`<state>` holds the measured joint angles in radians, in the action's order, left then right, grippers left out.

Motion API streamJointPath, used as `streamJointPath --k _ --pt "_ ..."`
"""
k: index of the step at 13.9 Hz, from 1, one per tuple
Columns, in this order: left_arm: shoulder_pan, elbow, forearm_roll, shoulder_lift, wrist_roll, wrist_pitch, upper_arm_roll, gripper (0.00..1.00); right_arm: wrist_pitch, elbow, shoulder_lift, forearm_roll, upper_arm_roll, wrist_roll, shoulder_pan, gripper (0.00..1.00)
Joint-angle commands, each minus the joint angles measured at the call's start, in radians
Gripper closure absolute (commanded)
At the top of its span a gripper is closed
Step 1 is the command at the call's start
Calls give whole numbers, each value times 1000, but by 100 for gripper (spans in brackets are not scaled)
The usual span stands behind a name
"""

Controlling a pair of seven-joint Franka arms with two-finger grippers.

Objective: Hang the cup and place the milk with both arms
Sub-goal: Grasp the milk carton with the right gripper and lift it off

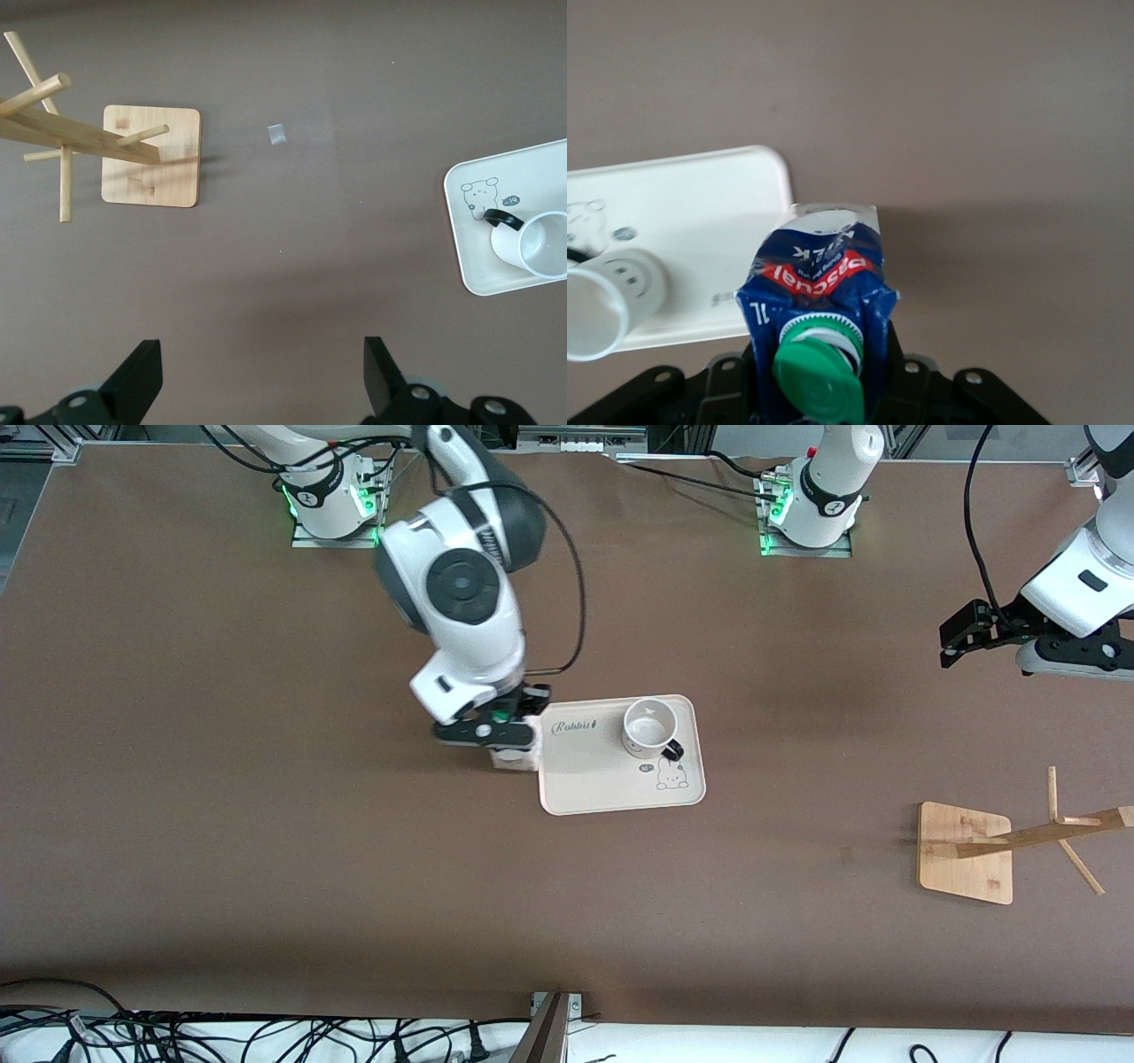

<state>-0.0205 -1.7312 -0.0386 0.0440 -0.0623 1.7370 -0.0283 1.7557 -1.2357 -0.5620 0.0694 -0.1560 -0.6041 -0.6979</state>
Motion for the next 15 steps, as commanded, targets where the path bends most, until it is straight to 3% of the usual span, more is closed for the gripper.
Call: streamJointPath --k 1,6,8,12,15 --pt "-6 16 9 -1 13 -16 -7 0 -5 -126 94 6 -71 116 23 49" --pt "-24 18 31 -18 12 -63 -51 0 97 -446 266 41 -253 390 24 47" --pt "-35 16 97 -41 12 -63 -50 0 169 -559 304 43 -301 479 24 46" --pt "-56 16 108 -110 44 -56 -117 0 229 -637 295 55 -323 590 41 46" --pt "-79 89 117 -195 273 -43 -217 0 255 -683 294 79 -326 665 58 45"
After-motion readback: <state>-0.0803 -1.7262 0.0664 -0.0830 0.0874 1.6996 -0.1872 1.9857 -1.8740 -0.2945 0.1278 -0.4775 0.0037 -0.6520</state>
